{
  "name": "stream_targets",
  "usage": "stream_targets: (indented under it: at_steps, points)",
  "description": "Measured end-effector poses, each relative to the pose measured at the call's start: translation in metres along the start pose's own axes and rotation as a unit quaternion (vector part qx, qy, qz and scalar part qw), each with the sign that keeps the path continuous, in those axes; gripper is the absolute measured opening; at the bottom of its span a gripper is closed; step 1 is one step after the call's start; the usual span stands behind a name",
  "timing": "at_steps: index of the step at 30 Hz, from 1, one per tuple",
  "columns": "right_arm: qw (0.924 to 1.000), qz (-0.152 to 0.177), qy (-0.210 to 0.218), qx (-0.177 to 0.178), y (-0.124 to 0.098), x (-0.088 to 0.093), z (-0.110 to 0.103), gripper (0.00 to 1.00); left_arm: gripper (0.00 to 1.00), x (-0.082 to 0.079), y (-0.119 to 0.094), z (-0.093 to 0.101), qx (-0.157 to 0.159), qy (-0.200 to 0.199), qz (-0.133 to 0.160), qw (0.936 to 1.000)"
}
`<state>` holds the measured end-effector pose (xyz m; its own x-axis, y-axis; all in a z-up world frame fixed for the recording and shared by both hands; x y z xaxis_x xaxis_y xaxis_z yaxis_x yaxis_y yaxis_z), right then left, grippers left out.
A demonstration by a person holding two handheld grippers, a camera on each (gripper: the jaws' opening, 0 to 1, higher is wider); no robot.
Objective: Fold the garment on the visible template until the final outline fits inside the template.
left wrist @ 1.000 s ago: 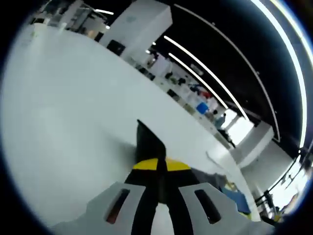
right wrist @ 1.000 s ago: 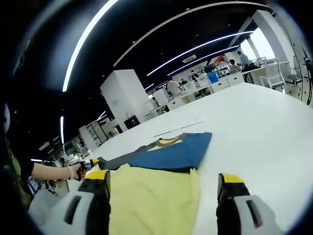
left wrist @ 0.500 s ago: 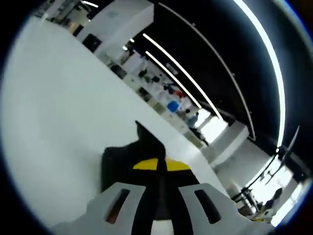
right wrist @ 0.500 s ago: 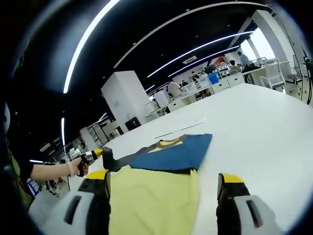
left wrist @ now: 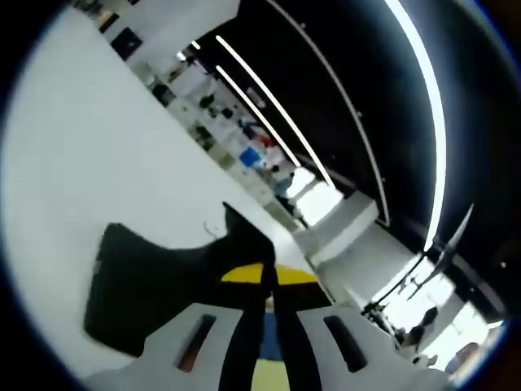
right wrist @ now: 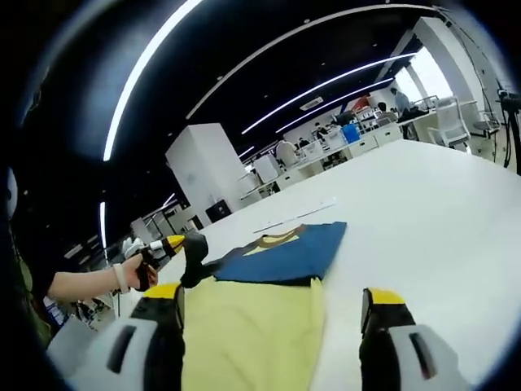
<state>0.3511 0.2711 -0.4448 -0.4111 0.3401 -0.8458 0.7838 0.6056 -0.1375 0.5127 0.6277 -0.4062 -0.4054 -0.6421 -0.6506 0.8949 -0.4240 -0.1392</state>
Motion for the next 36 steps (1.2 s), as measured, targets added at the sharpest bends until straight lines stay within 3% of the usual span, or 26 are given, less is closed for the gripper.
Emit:
stream_targets:
  at_steps: [11, 24, 36]
  points:
    - [0.9997, 0.013, 0.012, 0.015, -0.01, 0.003, 0.012, 0.9, 0.0, 0.032, 0.044, 0.042, 0.052, 0.0, -0.048, 0.9975]
    - [0.9992, 0.022, 0.019, 0.026, -0.022, 0.006, 0.019, 0.9, 0.0, 0.051, 0.082, 0.1, 0.106, 0.02, -0.07, 0.9916]
    - [0.9987, 0.026, 0.03, 0.033, -0.031, 0.012, 0.024, 0.9, 0.0, 0.107, 0.103, 0.119, 0.114, -0.001, -0.106, 0.9878]
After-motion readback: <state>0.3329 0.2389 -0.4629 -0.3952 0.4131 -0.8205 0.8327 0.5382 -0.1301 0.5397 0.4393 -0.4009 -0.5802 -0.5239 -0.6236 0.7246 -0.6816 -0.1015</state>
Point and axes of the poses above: the point that each gripper's makers call its tool centre point, and the gripper's own axes: y roughly forward along the fingers, z roughly to its right, x roughly out of its underside, the point moved 5 cm from there along -y, roughly backward along the fingers, and after that the axes turned 8 degrees about -x, right-handed, at the moved point
